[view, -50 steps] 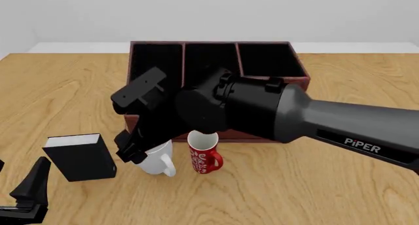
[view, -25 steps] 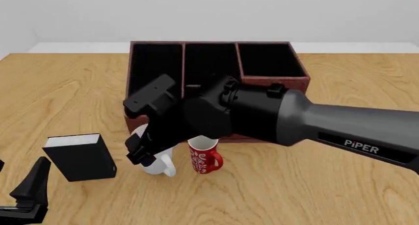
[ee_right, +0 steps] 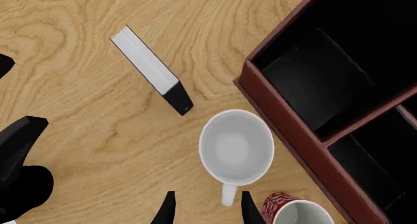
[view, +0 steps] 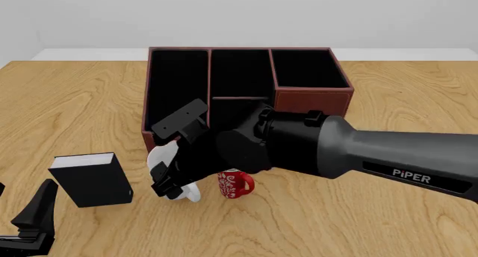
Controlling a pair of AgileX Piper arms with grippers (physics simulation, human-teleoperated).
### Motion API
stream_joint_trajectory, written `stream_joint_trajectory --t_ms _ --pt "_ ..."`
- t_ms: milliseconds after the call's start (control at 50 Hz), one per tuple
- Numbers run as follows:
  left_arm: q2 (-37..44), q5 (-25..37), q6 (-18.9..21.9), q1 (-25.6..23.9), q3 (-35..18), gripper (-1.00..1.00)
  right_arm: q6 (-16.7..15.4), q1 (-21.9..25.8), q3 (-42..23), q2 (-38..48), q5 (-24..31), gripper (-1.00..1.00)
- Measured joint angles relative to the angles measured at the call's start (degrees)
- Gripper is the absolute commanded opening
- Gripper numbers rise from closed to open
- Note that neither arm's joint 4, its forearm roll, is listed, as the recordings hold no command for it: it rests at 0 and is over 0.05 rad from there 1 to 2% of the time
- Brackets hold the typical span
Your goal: Pick up the white mug and place it to the right of the caddy.
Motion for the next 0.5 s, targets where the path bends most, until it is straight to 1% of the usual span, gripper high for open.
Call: stream_joint_trajectory --t_ms 320,500 --pt "0.0 0.0 0.0 0.0 0.0 1.0 2.7 0.4 3.3 -0.1 -3.5 1.0" --pt "0.0 0.0 0.0 0.0 0.0 1.0 3.7 0.5 4.4 0.1 -4.7 1.0"
